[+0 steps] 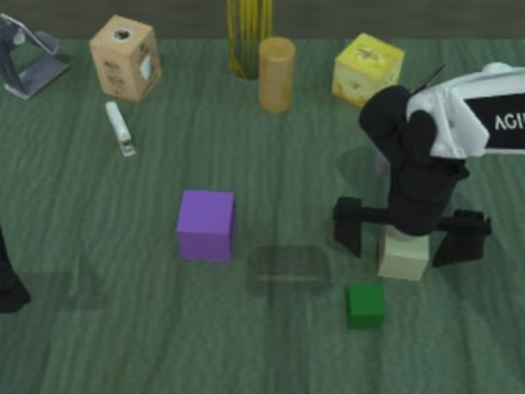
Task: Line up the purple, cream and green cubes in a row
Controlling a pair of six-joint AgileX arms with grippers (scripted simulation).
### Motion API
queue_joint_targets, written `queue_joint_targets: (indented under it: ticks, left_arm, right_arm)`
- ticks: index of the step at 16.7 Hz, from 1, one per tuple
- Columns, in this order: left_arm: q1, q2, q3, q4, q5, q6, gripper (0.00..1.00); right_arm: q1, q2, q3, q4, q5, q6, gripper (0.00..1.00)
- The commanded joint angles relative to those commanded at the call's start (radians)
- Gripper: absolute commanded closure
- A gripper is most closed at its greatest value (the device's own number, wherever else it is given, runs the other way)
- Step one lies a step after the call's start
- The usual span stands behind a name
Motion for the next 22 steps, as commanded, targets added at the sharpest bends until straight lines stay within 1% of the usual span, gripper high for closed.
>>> queue_joint_targets:
  ticks: [2,15,16,22]
  left_arm:
    - [0.000,0.000,0.000,0.000,0.000,0.000,0.00]
    - [0.000,0.000,0.000,0.000,0.000,0.000,0.00]
    - [0.000,0.000,0.000,0.000,0.000,0.000,0.00]
    - [0.000,0.000,0.000,0.000,0.000,0.000,0.00]
  right_arm:
    - [0.000,0.000,0.000,0.000,0.000,0.000,0.00]
    - [0.000,0.000,0.000,0.000,0.000,0.000,0.98]
    - [0.000,0.000,0.000,0.000,0.000,0.000,1.00]
    - [0.000,0.000,0.000,0.000,0.000,0.000,1.00]
